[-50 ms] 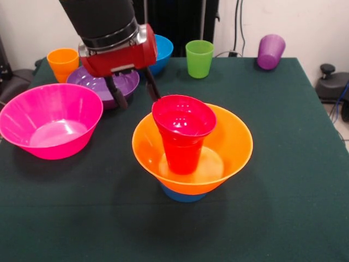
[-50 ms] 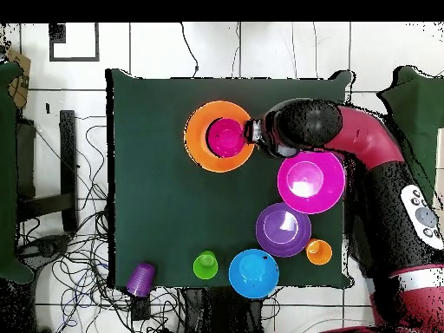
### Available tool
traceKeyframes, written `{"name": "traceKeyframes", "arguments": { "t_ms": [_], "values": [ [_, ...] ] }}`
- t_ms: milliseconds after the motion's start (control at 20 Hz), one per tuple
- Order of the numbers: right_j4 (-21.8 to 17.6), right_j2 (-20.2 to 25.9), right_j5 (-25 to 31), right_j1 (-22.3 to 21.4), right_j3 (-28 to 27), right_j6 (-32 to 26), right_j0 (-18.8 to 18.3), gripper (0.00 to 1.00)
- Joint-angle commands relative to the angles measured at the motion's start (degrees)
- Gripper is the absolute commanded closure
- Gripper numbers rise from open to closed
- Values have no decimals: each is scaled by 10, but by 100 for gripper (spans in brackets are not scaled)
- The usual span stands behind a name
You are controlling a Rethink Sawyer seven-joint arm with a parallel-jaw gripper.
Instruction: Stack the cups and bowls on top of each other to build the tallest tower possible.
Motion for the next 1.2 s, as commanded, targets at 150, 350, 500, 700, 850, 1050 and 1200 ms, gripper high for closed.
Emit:
{"name": "traceKeyframes", "arguments": {
  "t_ms": [150,350,500,700,850,1050,1200],
  "values": [
    [30,-13,99,-21,29,4,16,0],
    [31,-21,119,-24,13,0,14,0],
    [18,-22,143,-15,-19,-25,11,0],
    [-3,-23,152,-2,-45,-57,2,0],
    [-17,-23,172,3,-69,-79,-3,0],
    [-47,-21,208,12,-120,-116,-8,0],
    [-71,-21,220,9,-140,-131,-8,0]
  ]
}}
